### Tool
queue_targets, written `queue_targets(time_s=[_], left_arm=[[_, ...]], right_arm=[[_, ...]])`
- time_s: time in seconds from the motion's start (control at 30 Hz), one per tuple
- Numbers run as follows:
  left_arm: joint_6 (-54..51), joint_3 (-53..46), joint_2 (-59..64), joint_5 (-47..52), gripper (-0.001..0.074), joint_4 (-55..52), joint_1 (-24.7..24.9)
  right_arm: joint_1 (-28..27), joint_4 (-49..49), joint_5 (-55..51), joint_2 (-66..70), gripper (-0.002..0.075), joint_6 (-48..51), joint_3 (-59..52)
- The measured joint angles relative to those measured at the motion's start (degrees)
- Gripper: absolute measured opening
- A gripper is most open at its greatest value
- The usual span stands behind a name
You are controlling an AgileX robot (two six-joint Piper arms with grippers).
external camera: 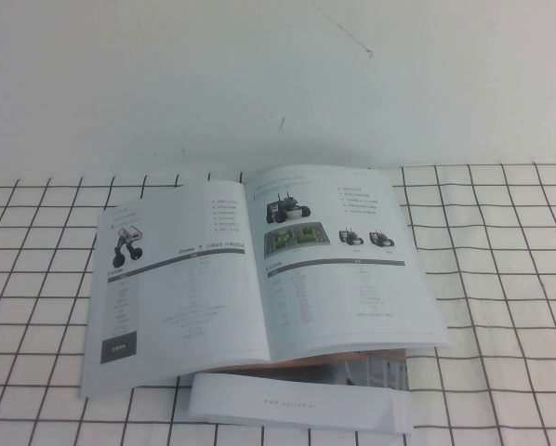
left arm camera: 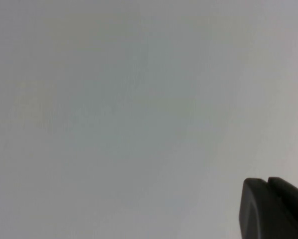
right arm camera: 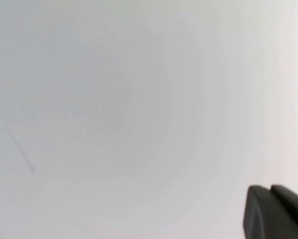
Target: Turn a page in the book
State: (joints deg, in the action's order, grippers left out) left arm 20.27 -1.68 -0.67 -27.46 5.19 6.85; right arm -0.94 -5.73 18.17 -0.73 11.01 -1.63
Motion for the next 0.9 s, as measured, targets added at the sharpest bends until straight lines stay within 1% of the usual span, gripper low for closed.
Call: queue_targets(time_s=[0.1,0.17,0.27,0.4,0.47,0.53,0.6,0.67,0.73,0.8,0.9], left_arm=[[0.05,0.00,0.00,-9.70,-0.0002,0.23,0.00],[0.05,0.00,0.00,-14.29,-0.0002,0.23,0.00],[0.14,0.00,-0.10,-17.37,-0.0002,0.35,0.00],[0.70,0.00,-0.10,-22.23,-0.0002,1.60,0.00],[2.58,0.00,-0.21,-24.92,-0.0002,1.96,0.00],[5.41,0.84,-0.21,-25.36,-0.0002,1.81,0.00],[7.07,3.85,-0.21,-23.93,-0.0002,0.10,0.00],[7.63,8.86,-0.21,-20.94,-0.0002,-3.51,0.00],[7.75,15.90,-0.21,-15.65,-0.0002,-8.74,0.00],[7.75,22.76,-0.21,-9.58,-0.0002,-13.76,0.00],[7.75,33.67,0.29,0.82,-0.0002,-18.11,0.00]], right_arm=[[0.00,0.00,7.16,0.00,0.0001,0.00,0.00],[0.00,-0.03,10.15,0.00,0.0001,0.00,0.00],[0.00,0.13,14.52,0.00,0.0001,0.00,0.00],[0.00,1.51,24.44,0.00,0.0001,-0.29,0.00],[0.00,2.77,29.47,0.00,0.0001,-2.57,0.00],[0.00,4.25,33.77,0.00,0.0001,-6.47,0.27],[0.00,4.79,33.81,0.00,0.0001,-11.01,2.81],[0.00,4.20,31.48,0.00,0.0001,-12.82,7.30],[0.00,2.17,26.70,0.00,0.0001,-13.78,13.19],[0.00,0.66,19.41,-0.10,0.0001,-14.23,20.51],[0.00,0.13,9.03,1.10,0.0001,-15.31,31.55]])
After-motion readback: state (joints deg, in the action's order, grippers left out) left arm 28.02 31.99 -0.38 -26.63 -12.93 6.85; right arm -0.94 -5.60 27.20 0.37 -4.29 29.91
